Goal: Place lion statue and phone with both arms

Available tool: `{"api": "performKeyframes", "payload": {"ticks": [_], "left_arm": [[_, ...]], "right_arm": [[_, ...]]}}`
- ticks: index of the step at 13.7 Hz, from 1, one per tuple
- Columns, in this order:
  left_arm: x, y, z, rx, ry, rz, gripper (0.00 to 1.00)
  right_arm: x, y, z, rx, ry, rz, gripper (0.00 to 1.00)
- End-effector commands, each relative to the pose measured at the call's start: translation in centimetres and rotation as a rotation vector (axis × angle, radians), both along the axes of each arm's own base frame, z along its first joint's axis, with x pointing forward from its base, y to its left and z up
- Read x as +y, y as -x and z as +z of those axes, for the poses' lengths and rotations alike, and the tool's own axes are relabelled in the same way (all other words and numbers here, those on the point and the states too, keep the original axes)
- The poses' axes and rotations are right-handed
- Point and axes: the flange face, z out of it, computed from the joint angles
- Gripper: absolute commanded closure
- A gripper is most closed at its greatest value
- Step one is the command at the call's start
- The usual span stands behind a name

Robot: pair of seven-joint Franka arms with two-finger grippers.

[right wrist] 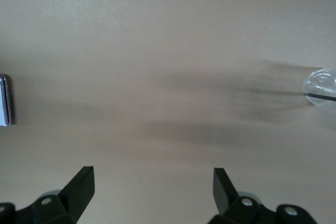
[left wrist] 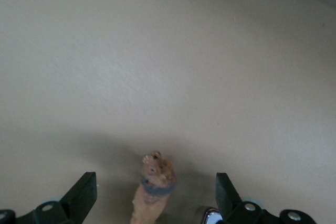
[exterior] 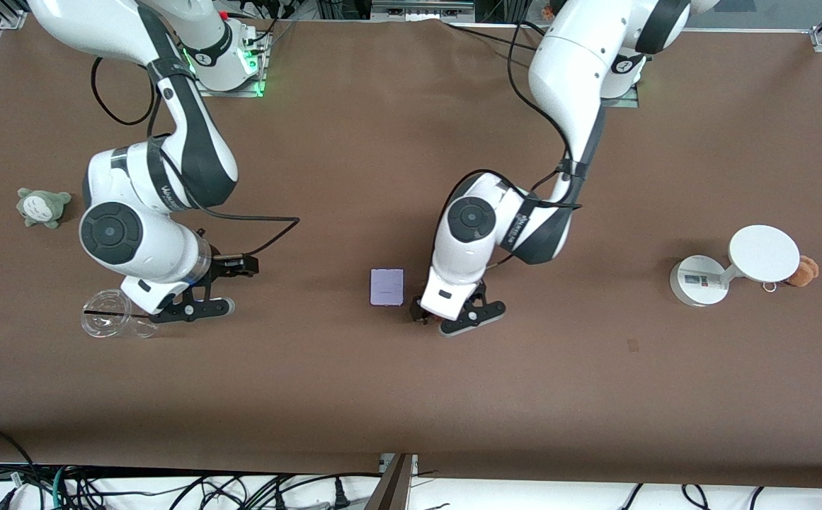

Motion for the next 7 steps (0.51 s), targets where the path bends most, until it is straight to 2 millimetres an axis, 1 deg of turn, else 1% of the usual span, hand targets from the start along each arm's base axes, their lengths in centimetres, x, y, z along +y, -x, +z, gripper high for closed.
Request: {"api": "performKeyframes", "payload": {"ticks": [1,2,4,6,7], "left_arm": [[-0.1,-0.8,-1.8,-0.039,-0.019,0.007,0.0],[0.0,-0.8,-2.2,-0.04,-0.02,0.006,0.0],[0.0,-0.7,-2.9,-0.034,-0.025,0.006,0.0],[0.0,-0.6,-3.2,-0.03,-0.027,0.003,0.0],[0.0,-0.6,-3.3,-0.028,-0.028,0.004,0.07]], "right_arm": [[1.5,-0.2,-1.2,-0.018,-0.009,-0.03,0.0],[1.9,-0.2,-1.4,-0.023,-0.008,-0.039,0.0],[3.7,0.3,-2.1,-0.022,-0.007,-0.03,0.0],[4.6,0.3,-2.8,-0.031,-0.009,-0.034,0.0],[5.7,0.6,-3.2,-0.035,-0.011,-0.026,0.0]]}}
